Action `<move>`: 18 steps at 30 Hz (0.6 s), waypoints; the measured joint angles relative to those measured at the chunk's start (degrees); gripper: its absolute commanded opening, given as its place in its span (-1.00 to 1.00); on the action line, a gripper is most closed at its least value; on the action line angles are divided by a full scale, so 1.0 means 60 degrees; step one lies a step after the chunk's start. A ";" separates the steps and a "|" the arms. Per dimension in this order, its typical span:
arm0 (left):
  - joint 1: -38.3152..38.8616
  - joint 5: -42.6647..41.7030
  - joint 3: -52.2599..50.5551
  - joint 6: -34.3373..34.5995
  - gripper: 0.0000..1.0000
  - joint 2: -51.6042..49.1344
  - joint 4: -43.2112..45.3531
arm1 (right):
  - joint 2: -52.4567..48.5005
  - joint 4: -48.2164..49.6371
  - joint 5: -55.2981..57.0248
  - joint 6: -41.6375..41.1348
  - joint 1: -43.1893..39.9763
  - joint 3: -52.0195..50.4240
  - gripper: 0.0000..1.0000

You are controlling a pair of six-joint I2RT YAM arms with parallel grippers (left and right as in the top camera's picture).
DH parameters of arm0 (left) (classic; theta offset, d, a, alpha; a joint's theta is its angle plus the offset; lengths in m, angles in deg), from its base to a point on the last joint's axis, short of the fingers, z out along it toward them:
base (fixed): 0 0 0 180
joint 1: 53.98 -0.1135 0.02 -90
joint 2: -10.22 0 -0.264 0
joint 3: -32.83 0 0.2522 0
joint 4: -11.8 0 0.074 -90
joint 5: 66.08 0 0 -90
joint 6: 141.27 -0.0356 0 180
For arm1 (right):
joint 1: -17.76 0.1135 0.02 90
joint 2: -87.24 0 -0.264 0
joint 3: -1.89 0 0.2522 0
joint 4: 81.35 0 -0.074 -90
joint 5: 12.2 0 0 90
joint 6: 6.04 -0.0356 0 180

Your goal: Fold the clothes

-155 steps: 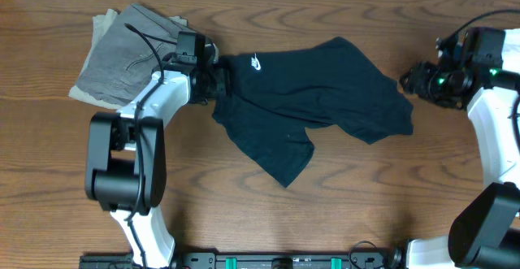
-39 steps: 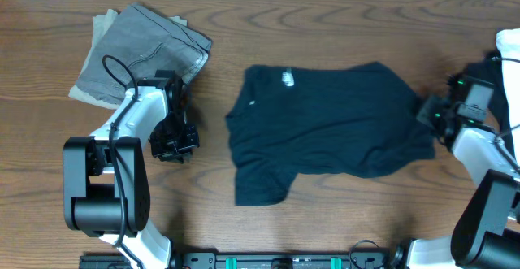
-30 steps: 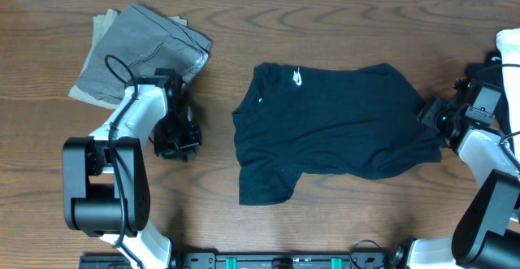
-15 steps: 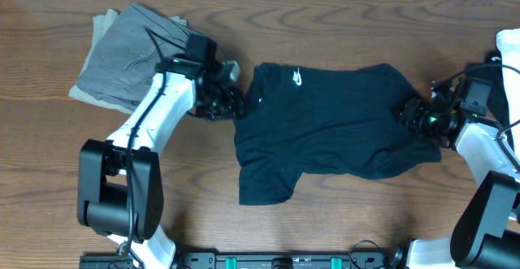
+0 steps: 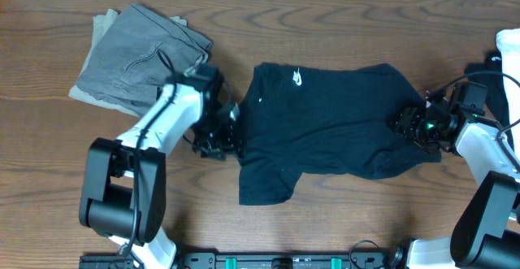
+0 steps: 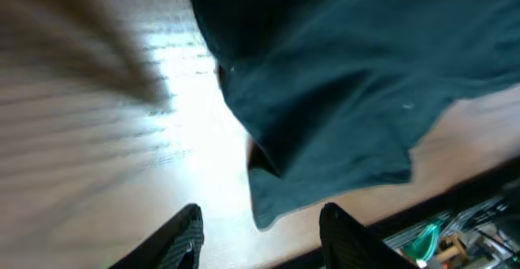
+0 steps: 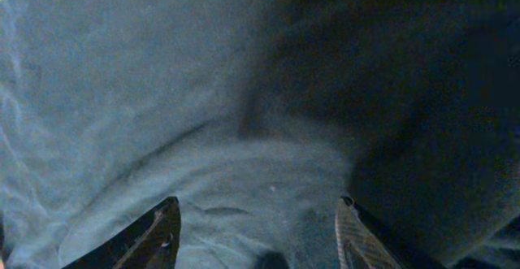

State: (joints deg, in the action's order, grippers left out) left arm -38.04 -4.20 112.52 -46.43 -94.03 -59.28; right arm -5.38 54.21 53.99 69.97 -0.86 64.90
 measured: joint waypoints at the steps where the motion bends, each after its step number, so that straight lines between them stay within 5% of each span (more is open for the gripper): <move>1: 0.0073 0.0007 -0.0313 0.0047 0.05 0.0000 0.0291 | 0.0000 -0.0033 -0.0004 0.0004 0.0000 0.0000 0.18; 15: 0.0721 0.0036 -0.1053 0.0426 0.15 -0.0095 0.2346 | 0.0004 -0.0178 -0.0073 0.0004 0.0000 0.0000 0.16; 18: 0.0834 0.0015 -0.1031 0.0692 -0.42 -0.0226 0.2357 | 0.0004 -0.0229 -0.0117 0.0015 0.0000 0.0000 0.16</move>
State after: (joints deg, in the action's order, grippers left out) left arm -33.03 -4.11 106.33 -42.28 -95.38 -45.14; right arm -5.36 52.83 53.29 70.05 -0.86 64.90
